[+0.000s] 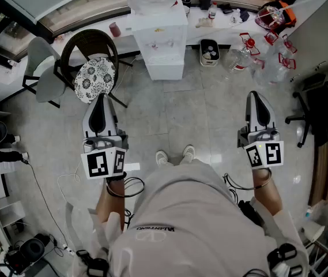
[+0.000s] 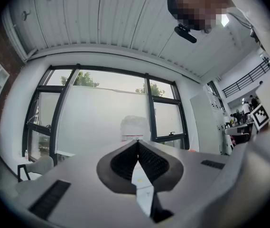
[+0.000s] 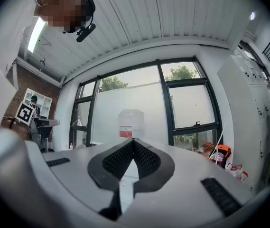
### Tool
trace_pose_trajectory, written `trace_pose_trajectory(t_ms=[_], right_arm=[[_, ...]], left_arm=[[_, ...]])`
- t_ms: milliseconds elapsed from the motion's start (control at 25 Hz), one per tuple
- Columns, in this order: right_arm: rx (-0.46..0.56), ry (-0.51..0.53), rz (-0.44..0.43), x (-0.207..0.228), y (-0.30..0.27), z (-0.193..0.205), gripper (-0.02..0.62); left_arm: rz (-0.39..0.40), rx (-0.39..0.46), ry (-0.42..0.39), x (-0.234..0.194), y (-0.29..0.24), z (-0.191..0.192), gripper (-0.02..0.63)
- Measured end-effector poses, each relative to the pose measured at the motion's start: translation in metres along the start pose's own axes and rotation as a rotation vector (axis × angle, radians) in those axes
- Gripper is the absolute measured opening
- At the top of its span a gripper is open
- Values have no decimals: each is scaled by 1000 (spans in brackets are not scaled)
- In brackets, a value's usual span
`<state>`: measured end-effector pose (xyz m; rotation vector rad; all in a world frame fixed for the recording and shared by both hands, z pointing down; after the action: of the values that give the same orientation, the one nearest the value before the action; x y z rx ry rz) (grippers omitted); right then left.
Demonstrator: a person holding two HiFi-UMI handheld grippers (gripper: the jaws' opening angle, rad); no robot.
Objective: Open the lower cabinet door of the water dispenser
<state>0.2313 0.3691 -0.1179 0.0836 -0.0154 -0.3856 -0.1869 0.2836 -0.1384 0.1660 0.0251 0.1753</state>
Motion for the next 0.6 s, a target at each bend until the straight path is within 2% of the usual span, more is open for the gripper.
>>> trace_pose_trajectory(t_ms=[600], right_arm=[[34,-27,-41,10,-1,3,14]], left_arm=[[4,3,-8,16,-7,-2,3]])
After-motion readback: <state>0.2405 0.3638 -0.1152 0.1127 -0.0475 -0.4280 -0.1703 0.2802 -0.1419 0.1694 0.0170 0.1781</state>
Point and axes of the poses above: the fingertips, and each gripper's own axes: y backward along the fingers, x to its right, z out of its underside, the point moved 9 cm from there along y, backward along the fingers, and after that the axes turned 14 degrees about -z, right-handed, at the moved point
